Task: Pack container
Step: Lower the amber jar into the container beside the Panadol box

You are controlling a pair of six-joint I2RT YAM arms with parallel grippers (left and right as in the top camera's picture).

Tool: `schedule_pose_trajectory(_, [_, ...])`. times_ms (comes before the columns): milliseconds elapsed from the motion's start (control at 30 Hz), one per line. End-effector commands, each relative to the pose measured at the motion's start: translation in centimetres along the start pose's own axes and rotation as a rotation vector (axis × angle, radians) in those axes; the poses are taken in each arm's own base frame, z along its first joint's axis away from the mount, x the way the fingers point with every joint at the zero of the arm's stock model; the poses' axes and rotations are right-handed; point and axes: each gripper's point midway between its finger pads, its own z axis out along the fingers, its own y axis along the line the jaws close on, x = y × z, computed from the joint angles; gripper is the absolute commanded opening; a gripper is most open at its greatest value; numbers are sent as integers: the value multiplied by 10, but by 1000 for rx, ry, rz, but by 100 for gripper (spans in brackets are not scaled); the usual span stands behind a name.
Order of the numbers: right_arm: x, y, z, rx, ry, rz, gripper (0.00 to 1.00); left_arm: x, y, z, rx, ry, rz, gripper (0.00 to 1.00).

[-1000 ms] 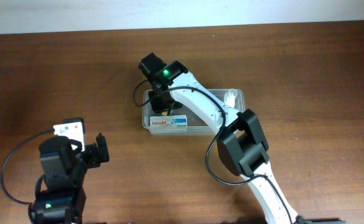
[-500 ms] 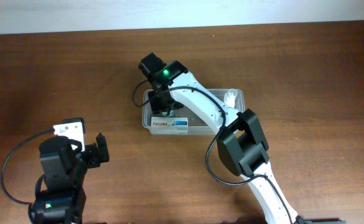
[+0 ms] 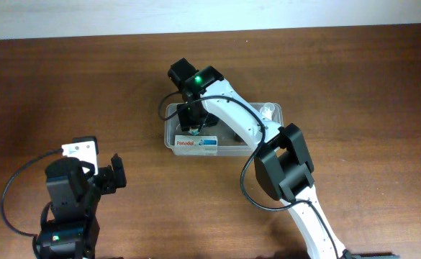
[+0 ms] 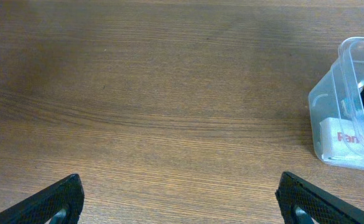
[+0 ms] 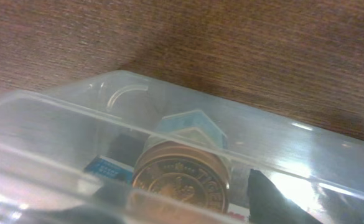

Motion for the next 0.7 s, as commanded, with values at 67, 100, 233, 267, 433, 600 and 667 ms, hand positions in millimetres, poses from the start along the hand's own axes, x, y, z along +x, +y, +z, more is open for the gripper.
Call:
schedule_pose_trajectory(67, [-3,9,-11,-48,-13,-11,54,0,1,0,-6,0,20,99])
schedule_pose_trajectory(100, [-3,11,-14,-58,-15,-20,54,0,1,0,-6,0,21,99])
schedule_pose_trajectory(233, [-6,13,-27,-68,-42,-26,54,0,1,0,-6,0,21,99])
schedule_pose_trajectory(267, [-7,13,-31,-69,-50,-27,54,0,1,0,-6,0,20,99])
schedule_pose_trajectory(433, [-12,12,-50,-55,-97,-35,54,0,1,0,-6,0,21,99])
schedule_pose_trajectory(600, [-11,12,-57,-55,-104,-35,45,0,1,0,-6,0,21,99])
schedule_pose_trajectory(667, [-11,11,-57,-48,-103,-41,36,0,1,0,-6,0,21,99])
